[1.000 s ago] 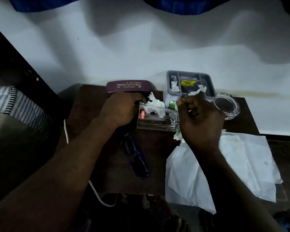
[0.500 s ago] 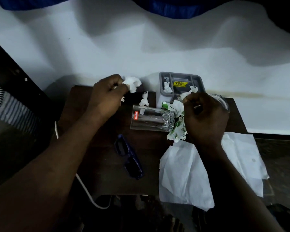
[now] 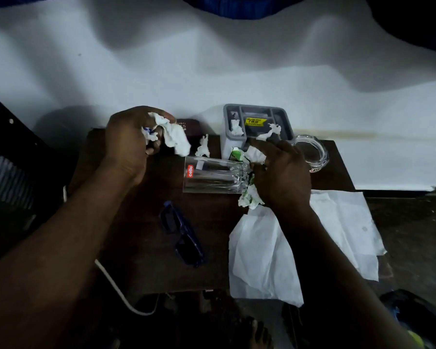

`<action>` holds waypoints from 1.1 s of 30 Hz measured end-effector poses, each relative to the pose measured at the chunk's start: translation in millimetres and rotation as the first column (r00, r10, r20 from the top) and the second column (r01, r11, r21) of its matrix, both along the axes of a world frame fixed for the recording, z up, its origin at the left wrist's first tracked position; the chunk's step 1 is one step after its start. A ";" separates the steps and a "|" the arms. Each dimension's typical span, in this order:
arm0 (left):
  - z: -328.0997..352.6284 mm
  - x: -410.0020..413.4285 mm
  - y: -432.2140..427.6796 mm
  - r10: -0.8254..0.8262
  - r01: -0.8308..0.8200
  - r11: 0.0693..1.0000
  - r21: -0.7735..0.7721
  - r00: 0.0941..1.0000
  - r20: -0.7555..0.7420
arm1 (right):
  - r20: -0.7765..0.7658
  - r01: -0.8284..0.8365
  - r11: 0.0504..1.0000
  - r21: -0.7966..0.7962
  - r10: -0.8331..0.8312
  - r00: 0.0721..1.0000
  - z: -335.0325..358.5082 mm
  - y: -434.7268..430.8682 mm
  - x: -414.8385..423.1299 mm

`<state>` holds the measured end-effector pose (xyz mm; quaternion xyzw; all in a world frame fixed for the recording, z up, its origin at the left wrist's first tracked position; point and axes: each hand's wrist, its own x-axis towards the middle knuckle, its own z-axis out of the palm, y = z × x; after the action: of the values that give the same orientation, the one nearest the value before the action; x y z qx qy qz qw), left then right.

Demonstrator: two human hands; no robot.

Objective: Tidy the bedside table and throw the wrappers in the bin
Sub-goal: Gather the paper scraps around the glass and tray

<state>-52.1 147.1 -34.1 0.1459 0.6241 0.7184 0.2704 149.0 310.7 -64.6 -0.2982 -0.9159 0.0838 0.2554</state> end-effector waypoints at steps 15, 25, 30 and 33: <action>-16.7 -2.5 7.7 0.156 -0.157 0.986 0.060 0.988 0.012 | -0.391 0.077 0.991 -0.106 -0.112 0.914 13.6 -7.5 -0.7; -23.3 3.0 14.0 -0.268 0.059 0.897 -0.438 0.862 -0.431 | -0.542 0.132 0.906 -0.402 -0.352 0.763 19.8 3.1 5.8; -17.5 4.0 16.9 -0.371 0.008 0.814 -0.581 0.776 -0.509 | -0.538 0.089 0.919 -0.384 -0.301 0.787 23.7 1.2 8.3; -3.3 1.1 22.7 -0.505 -0.055 0.713 -0.699 0.651 -0.566 | -0.535 0.062 0.906 -0.419 -0.302 0.789 21.1 3.2 10.8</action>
<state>-51.0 169.9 -37.4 0.3941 0.8640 0.2860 0.1278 159.8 313.8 -43.5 -0.3896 -0.7232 0.3219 0.4707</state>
